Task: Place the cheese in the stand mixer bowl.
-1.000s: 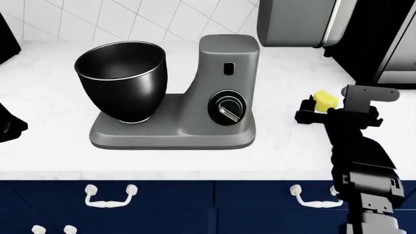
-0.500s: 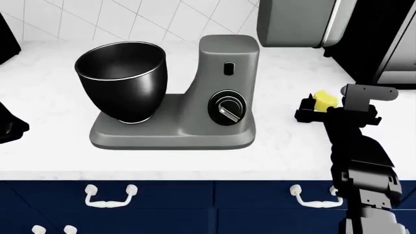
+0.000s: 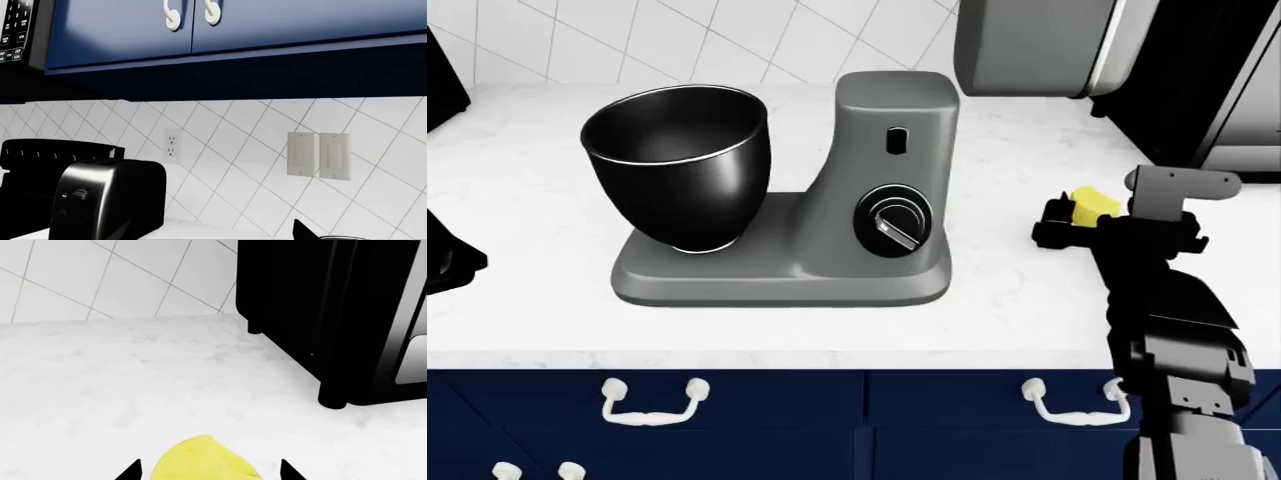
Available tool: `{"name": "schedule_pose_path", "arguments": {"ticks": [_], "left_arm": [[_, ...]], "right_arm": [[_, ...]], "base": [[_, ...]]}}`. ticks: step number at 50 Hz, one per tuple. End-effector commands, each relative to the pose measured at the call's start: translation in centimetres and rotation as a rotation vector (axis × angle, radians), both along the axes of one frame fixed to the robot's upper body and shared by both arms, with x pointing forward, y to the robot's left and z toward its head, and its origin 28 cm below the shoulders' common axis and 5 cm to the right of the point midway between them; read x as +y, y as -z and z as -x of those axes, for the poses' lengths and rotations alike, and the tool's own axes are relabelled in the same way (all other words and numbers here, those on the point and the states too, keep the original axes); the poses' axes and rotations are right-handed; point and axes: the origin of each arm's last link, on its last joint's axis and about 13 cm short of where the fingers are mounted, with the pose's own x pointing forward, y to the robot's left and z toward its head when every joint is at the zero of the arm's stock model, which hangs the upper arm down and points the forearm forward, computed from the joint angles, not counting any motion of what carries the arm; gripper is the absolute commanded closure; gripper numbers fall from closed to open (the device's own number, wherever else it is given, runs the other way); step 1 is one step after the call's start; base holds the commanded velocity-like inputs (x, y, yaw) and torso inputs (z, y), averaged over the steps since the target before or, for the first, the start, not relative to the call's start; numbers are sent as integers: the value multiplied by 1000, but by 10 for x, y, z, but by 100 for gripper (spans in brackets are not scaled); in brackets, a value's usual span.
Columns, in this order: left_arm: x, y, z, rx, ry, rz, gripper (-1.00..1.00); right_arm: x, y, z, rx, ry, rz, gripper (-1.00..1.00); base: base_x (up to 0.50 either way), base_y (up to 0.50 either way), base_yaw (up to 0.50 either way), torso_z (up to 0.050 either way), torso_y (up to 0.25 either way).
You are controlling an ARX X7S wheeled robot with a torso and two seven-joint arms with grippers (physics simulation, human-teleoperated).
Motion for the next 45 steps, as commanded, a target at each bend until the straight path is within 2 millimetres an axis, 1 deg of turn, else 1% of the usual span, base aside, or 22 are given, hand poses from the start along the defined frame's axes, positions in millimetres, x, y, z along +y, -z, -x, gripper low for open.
{"name": "schedule_pose_path", "arguments": {"ticks": [1,12,17,18,23,26,33,39,43,45], "left_arm": [[0,0,0,1,-1,1,-100],[1,0,0,4,0,5,-100],[0,0,0,5,-1,5,-100],[0,0,0,5,0,6,-100],[1,1,-1,9,-2,5,-100],[1,1,-1,9,-3,8,-100],[1,2,0,10,-2,10,-100],[1,2,0,10,-3,10,-100],[1,1,0,7,-3,12,-100],[1,2,1,7,-3,12,-100]], "right_arm": [[4,31,8,170,-2,11,100],[4,29,9,159,-7,19,100],[4,17,15,111,-7,23,100],[4,11,19,87,-13,18,100],[6,-3,36,42,-29,20,100],[13,-16,54,-1,-68,8,100],[28,-31,85,-64,-130,26,100],[34,-38,103,-103,-158,39,100],[39,-41,123,-138,-175,45,100],[40,-45,130,-168,-195,42,100]], "base": [[0,0,0,0,0],[0,0,0,-1,0],[0,0,0,-2,0],[0,0,0,0,0],[-2,0,0,0,0],[0,0,0,0,0],[0,0,0,0,0],[0,0,0,0,0],[0,0,0,0,0],[0,0,0,0,0]]}}
